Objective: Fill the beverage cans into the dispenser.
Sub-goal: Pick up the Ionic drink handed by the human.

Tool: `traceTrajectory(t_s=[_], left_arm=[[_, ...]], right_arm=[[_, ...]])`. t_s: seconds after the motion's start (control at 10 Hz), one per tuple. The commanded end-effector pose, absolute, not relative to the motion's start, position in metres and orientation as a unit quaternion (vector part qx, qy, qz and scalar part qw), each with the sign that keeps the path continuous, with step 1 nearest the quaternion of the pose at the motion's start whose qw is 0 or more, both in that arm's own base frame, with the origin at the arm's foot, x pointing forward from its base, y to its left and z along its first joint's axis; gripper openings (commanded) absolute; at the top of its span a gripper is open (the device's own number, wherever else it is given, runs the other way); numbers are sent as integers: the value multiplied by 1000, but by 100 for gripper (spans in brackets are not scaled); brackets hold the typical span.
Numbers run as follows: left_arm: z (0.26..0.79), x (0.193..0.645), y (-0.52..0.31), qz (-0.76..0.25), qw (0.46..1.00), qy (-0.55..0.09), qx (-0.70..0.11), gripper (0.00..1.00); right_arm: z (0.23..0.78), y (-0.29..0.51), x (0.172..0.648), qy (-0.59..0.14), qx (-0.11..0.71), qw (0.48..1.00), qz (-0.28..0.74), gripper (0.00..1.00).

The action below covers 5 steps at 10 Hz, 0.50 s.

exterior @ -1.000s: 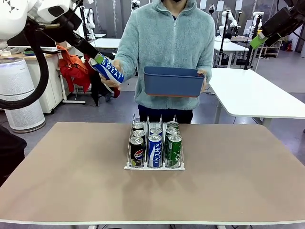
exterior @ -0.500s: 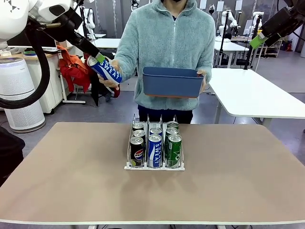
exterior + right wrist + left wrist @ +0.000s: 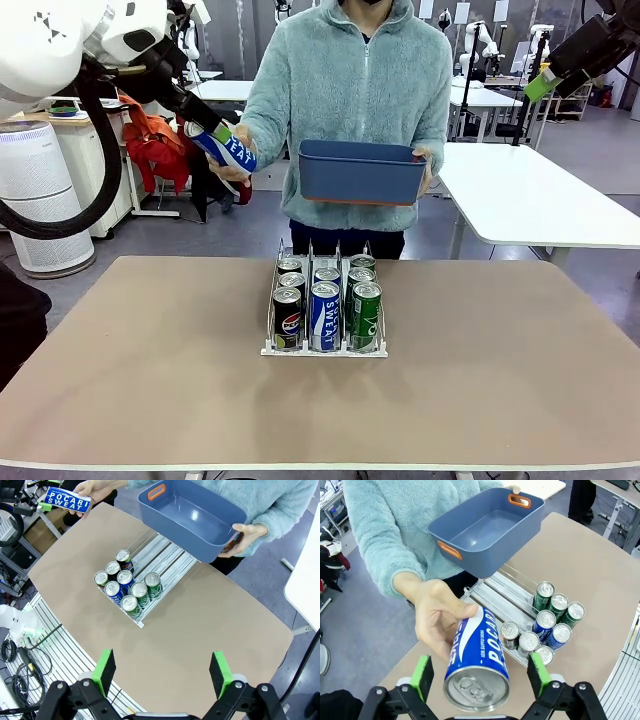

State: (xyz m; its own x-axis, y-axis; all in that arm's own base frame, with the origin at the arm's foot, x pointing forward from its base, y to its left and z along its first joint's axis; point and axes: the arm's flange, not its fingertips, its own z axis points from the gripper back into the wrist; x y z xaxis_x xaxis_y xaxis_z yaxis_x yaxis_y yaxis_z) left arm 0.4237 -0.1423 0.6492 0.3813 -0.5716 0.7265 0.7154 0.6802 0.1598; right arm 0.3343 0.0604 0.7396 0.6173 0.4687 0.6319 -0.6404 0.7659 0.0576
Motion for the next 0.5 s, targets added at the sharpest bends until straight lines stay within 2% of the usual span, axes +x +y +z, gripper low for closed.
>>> traceTrajectory(t_s=[0.0,0.4], left_arm=[[636,429,-135,-407,812,-407,-98,100],[629,432,-135,-397,817,-409,-91,100]], right_arm=[[740,62,334,-306,140,888,312,100],[740,62,334,-306,140,888,312,100]])
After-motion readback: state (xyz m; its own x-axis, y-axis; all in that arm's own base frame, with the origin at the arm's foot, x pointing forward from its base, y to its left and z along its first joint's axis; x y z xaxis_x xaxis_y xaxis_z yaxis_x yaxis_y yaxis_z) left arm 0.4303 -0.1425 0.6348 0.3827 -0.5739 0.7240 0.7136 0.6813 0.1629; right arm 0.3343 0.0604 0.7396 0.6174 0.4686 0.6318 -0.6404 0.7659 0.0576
